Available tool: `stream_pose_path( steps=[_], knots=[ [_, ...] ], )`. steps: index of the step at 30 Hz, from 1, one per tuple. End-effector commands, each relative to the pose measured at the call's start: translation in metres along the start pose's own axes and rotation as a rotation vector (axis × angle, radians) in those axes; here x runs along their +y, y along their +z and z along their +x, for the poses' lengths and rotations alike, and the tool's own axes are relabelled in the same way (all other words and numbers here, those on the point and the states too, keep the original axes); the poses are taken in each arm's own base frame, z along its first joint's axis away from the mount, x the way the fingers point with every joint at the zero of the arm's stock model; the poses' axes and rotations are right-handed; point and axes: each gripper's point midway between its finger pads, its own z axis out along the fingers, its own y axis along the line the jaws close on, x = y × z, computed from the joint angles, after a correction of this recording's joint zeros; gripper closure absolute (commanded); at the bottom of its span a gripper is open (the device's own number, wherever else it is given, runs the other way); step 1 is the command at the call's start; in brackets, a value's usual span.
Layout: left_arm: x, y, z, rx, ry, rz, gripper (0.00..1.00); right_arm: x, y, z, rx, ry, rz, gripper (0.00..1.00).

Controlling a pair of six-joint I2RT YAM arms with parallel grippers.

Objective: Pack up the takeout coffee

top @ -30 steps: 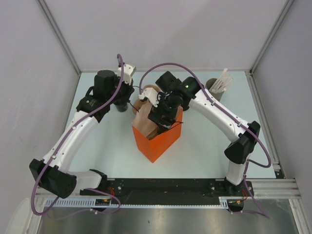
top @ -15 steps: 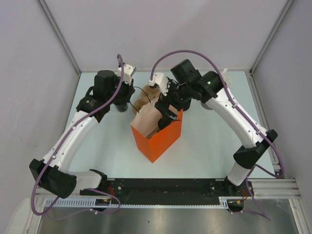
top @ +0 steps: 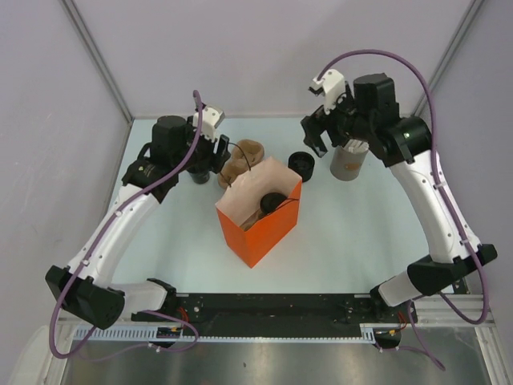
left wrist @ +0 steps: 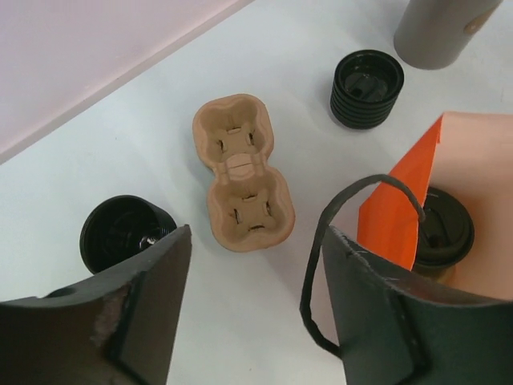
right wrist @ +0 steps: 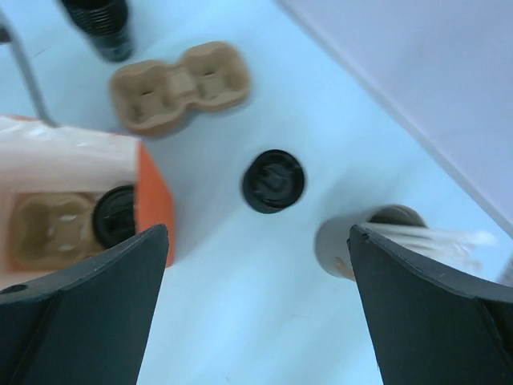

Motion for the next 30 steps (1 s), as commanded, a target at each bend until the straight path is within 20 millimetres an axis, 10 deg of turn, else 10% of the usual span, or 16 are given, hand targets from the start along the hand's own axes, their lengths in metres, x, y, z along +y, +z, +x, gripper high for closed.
stream_pose_path(
  steps=[1, 14, 30],
  knots=[
    [-0.01, -0.019, -0.026, -0.07, 0.048, 0.064, 0.24, -0.055, -0.019, -0.01, -0.107, 0.048, 0.267, 0.02],
    [-0.03, -0.039, -0.037, -0.08, 0.121, 0.18, 0.05, -0.12, 0.024, 0.085, 0.089, 0.149, 0.51, 0.09],
    [-0.034, -0.058, -0.034, -0.081, 0.134, 0.186, 0.03, -0.124, 0.07, 0.163, 0.328, 0.217, 0.482, 0.36]
  ],
)
